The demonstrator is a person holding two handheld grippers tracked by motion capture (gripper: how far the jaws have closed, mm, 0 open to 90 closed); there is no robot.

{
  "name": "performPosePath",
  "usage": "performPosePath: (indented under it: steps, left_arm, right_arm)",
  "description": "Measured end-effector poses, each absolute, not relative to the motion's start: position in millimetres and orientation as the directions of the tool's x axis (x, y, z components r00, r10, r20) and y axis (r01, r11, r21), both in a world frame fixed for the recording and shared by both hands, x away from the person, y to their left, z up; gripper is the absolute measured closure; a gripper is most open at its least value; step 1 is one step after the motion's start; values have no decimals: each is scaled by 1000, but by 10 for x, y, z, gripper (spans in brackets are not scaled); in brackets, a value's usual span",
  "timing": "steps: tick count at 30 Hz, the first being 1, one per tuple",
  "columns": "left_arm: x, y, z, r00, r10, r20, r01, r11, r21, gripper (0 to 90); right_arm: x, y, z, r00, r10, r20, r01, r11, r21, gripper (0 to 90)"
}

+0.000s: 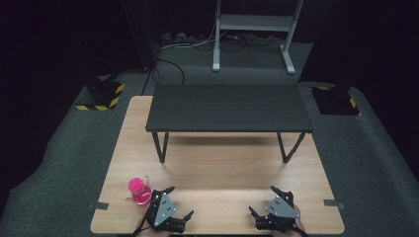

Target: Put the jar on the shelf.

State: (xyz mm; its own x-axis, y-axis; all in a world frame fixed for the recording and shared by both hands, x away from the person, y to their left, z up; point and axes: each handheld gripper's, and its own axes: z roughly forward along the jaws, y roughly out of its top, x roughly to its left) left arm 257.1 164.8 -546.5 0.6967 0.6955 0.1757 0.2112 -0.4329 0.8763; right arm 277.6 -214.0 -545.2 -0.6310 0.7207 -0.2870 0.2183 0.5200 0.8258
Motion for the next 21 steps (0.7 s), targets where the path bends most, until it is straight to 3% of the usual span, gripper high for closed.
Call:
performPosePath:
  steps: [21]
  left_arm:
    - [2459, 1569, -5123, 736, 666, 122, 176, -363, 915, 9]
  right_arm:
    - [2768, -2159, -5448, -631, 724, -278, 213, 506, 836, 4]
